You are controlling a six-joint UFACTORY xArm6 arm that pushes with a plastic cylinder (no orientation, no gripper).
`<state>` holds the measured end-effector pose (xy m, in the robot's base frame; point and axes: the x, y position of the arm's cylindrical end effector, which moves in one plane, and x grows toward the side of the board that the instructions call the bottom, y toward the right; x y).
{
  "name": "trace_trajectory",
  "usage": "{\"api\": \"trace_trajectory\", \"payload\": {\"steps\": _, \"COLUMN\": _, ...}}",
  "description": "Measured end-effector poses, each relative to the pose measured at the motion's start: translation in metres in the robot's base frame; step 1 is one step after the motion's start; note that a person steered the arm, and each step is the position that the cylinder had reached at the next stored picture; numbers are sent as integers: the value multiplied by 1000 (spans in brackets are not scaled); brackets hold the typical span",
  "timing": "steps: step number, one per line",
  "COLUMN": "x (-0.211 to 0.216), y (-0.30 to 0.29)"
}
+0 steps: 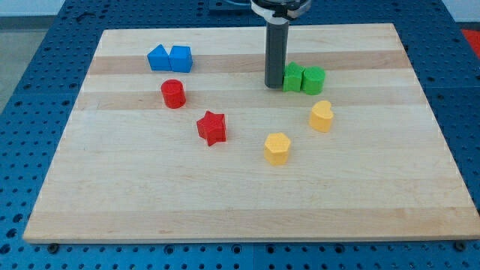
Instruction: Push the yellow heart closer to the yellow hexagon
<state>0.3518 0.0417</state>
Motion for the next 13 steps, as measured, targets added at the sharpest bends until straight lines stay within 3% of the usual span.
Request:
{"api": "trace_trajectory", "payload": {"steps": 2, "x": 33, "y": 28}}
{"api": "trace_trajectory", "payload": {"steps": 4, "x": 35, "y": 116}}
{"api": "trace_trajectory", "payload": {"steps": 7, "x": 88, "y": 98}}
{"api": "trace_trajectory", "payload": {"steps": 10, "x": 57, "y": 89}}
{"api": "trace_trajectory", "payload": {"steps": 13, "x": 74, "y": 36}}
